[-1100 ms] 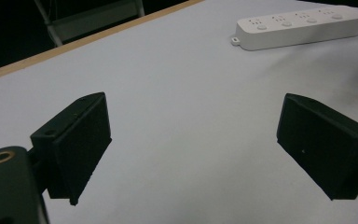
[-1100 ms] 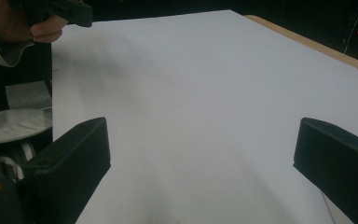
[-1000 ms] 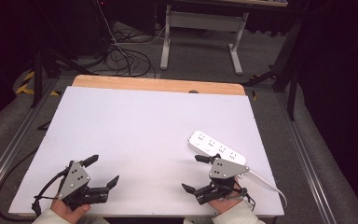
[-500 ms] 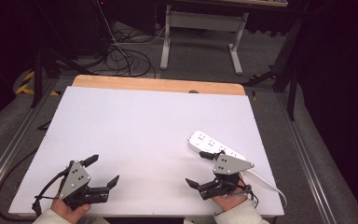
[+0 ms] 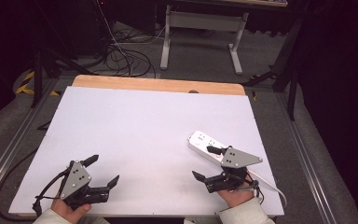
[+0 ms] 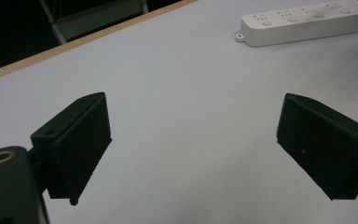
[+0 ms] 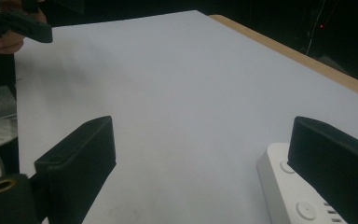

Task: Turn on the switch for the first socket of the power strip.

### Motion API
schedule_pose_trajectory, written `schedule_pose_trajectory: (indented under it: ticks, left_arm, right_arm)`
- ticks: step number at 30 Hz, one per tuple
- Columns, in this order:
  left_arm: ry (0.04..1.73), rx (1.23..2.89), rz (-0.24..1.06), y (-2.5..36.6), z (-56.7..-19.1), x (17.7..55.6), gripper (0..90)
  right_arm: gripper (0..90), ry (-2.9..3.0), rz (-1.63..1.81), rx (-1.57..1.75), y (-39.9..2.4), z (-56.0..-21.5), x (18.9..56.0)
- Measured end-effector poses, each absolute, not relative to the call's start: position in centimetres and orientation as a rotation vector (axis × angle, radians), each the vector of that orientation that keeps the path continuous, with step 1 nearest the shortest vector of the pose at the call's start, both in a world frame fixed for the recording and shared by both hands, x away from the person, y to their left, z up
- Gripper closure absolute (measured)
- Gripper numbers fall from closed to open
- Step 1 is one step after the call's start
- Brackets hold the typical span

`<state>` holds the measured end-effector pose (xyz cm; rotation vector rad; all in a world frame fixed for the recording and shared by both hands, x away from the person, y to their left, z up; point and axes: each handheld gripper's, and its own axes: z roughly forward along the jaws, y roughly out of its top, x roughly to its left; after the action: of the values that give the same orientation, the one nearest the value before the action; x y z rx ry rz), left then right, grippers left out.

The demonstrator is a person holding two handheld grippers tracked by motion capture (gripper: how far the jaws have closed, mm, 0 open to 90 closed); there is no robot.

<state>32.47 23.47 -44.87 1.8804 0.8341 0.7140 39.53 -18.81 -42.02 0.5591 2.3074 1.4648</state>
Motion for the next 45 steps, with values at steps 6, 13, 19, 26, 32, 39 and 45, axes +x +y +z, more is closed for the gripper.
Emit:
schedule_pose_trajectory:
  ticks: [6,13,19,26,32,39,45]
  left_arm:
    - [0.834,1.882,0.717,23.5,-44.9,32.5,10.6]
    - [0.834,1.882,0.720,23.5,-44.9,32.5,10.6]
    - [0.837,1.884,0.716,23.4,-44.9,32.5,10.8]
    - [0.836,1.884,0.718,23.4,-44.9,32.5,10.8]
    - [0.836,1.884,0.720,23.4,-44.9,32.4,10.8]
    - [0.835,1.885,0.721,23.4,-44.9,32.4,10.8]
    - [0.835,1.885,0.722,23.4,-44.9,32.4,10.8]
  right_arm:
    - [8.2,2.281,1.460,0.588,-19.7,-41.5,39.8]
    - [9.0,2.261,1.456,0.617,-20.6,-41.2,40.1]
    - [9.3,2.245,1.438,0.647,-21.2,-41.2,40.2]
    - [12.0,2.217,1.422,0.701,-22.6,-41.2,40.6]
    - [14.3,2.203,1.404,0.741,-23.5,-41.1,40.8]
    - [21.4,2.186,1.355,0.784,-24.7,-41.3,41.1]
    - [40.7,2.188,1.294,0.831,-25.2,-41.3,41.2]
